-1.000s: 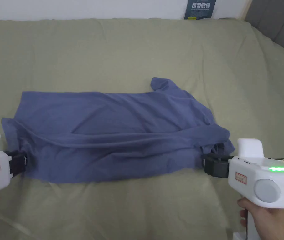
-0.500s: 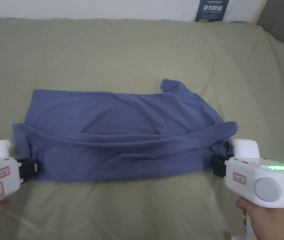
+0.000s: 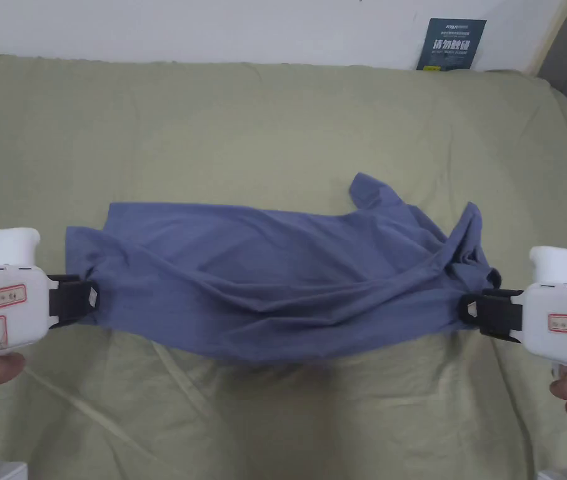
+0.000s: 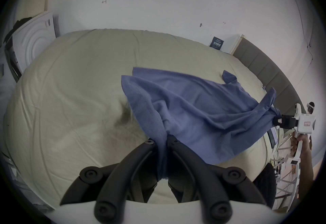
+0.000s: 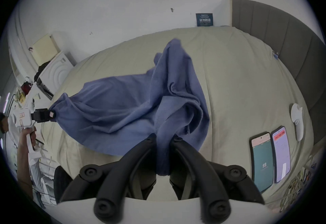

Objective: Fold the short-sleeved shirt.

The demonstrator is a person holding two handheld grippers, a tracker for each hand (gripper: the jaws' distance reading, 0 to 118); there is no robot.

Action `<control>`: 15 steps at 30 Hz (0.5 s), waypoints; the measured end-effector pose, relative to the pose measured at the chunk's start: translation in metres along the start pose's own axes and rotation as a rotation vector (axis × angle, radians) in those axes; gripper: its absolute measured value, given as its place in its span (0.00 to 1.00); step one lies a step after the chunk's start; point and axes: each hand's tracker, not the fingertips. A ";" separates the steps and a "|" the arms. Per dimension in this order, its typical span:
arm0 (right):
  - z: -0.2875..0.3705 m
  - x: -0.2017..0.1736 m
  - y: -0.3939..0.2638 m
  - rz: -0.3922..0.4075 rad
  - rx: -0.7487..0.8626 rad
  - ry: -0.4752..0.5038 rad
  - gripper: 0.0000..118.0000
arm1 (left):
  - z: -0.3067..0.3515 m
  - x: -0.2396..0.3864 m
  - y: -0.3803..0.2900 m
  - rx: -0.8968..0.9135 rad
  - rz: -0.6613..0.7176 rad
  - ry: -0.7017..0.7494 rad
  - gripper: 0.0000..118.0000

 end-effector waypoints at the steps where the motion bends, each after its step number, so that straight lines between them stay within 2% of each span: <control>1: 0.008 0.000 -0.002 -0.001 0.017 0.014 0.10 | 0.007 -0.001 -0.002 -0.002 -0.002 -0.001 0.07; 6: 0.046 0.000 -0.030 0.019 -0.024 0.037 0.10 | 0.050 -0.004 -0.030 -0.013 -0.036 0.005 0.07; 7: 0.050 0.001 -0.040 0.022 -0.037 0.038 0.10 | 0.051 0.007 -0.044 0.006 0.198 -0.278 0.07; 8: 0.053 0.003 -0.051 0.019 -0.049 0.040 0.10 | 0.056 0.008 -0.054 0.001 0.212 -0.294 0.07; 9: 0.054 0.005 -0.064 0.009 -0.066 0.043 0.10 | 0.060 0.007 -0.067 -0.013 0.188 -0.249 0.07; 13: 0.038 0.020 -0.114 -0.074 -0.110 0.043 0.11 | 0.048 0.014 -0.118 -0.123 0.246 -0.236 0.07; 14: 0.029 0.025 -0.124 -0.115 -0.107 0.032 0.17 | 0.037 0.016 -0.131 -0.161 0.267 -0.239 0.07; 15: 0.023 0.026 -0.132 -0.116 -0.096 0.032 0.44 | 0.029 0.018 -0.140 -0.167 0.258 -0.226 0.14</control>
